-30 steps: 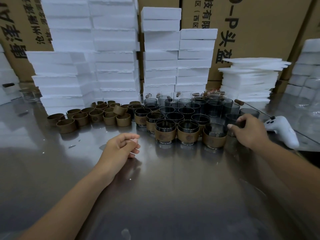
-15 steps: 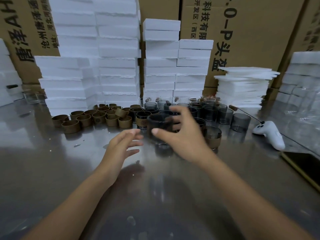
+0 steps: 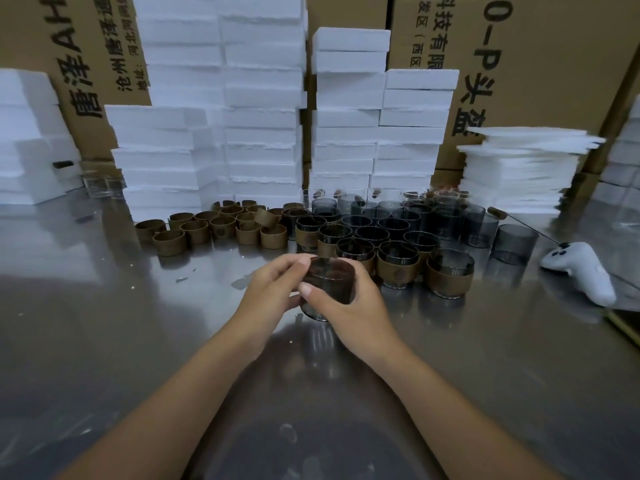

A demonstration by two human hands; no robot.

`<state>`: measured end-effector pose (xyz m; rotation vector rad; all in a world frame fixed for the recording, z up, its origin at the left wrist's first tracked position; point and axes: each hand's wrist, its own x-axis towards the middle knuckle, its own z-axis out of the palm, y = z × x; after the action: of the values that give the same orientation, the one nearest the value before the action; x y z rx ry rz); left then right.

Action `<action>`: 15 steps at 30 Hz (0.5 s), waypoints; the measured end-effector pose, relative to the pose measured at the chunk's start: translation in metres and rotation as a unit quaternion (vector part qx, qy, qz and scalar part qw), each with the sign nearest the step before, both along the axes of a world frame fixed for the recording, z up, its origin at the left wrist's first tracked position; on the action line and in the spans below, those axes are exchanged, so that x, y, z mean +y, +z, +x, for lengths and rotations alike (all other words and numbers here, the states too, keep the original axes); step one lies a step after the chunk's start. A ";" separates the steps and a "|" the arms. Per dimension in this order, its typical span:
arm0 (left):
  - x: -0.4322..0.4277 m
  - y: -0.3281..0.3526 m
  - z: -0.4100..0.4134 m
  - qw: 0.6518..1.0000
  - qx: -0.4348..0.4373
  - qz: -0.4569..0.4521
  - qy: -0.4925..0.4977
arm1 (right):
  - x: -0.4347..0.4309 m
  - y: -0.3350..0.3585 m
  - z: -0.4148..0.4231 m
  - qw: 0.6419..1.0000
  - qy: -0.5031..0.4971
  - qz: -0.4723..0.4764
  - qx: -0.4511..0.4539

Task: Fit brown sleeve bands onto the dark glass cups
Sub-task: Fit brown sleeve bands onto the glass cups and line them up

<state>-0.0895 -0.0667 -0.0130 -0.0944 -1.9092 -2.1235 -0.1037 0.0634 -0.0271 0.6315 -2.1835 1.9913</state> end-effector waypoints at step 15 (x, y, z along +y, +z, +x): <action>0.008 0.008 0.018 0.925 0.202 -0.311 0.085 | -0.003 -0.010 -0.017 0.998 -0.043 -0.037 0.003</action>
<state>-0.0713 -0.0586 -0.0052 -0.4384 -2.1437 -1.2003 -0.1209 0.0608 -0.0368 0.5230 -2.0853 2.0142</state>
